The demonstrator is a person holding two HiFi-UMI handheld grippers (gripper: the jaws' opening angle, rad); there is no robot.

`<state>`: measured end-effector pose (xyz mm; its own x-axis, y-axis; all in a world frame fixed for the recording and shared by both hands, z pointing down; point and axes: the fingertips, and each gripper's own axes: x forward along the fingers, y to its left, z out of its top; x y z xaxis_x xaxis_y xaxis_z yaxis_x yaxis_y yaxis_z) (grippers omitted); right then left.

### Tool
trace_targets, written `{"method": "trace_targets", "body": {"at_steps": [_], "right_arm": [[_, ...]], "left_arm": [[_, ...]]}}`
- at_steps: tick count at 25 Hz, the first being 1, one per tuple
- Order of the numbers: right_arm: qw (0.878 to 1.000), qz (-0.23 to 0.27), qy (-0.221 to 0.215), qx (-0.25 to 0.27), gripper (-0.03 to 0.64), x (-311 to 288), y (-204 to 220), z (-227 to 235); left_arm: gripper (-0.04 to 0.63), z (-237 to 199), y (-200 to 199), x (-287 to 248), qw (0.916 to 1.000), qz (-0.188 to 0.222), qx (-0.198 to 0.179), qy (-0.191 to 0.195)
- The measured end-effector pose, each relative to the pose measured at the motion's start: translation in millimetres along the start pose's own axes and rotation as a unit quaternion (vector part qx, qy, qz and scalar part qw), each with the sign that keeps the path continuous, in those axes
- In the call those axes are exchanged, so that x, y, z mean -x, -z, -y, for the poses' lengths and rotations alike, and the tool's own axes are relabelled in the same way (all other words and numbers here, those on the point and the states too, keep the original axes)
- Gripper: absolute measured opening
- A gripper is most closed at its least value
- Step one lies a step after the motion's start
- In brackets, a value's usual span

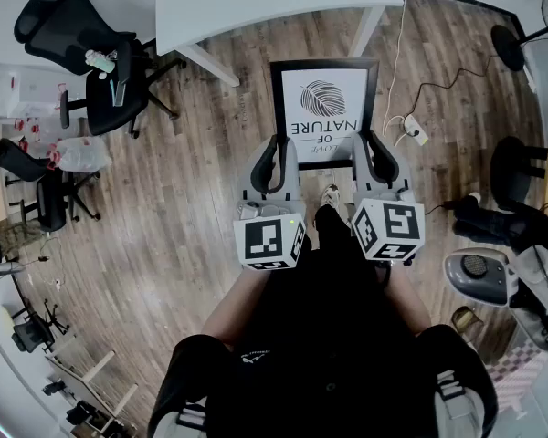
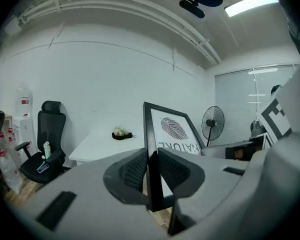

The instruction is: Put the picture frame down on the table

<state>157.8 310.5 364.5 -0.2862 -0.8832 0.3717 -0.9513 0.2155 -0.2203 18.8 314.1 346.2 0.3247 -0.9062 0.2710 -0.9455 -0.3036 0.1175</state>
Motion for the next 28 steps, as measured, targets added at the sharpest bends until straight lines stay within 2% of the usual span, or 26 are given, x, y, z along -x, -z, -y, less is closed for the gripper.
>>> {"method": "trace_targets", "body": {"at_steps": [4,10,13,15,28], "right_arm": [[1.000,0.009,0.003,0.000,0.067,42.2,10.0,-27.3],[0.999,0.023,0.012,0.019,0.066,128.7,57.4,-114.5],[1.000,0.023,0.011,0.016,0.066,179.2,89.7,-167.8],[1.000,0.024,0.008,0.018,0.066,198.4,96.7,-187.7],[0.997,0.057,-0.035,0.038,0.067,208.1,57.3,-194.4]], "left_arm": [[0.072,0.7,0.4,48.4,0.9998,0.014,-0.004,0.013],[0.072,-24.6,34.1,177.9,0.9990,0.040,0.020,0.003],[0.072,-41.5,50.2,253.3,0.9987,0.046,0.021,0.004],[0.072,-47.3,54.0,282.0,0.9985,0.047,0.026,0.001],[0.072,-40.4,20.5,295.8,0.9953,0.085,0.032,-0.033]]}}
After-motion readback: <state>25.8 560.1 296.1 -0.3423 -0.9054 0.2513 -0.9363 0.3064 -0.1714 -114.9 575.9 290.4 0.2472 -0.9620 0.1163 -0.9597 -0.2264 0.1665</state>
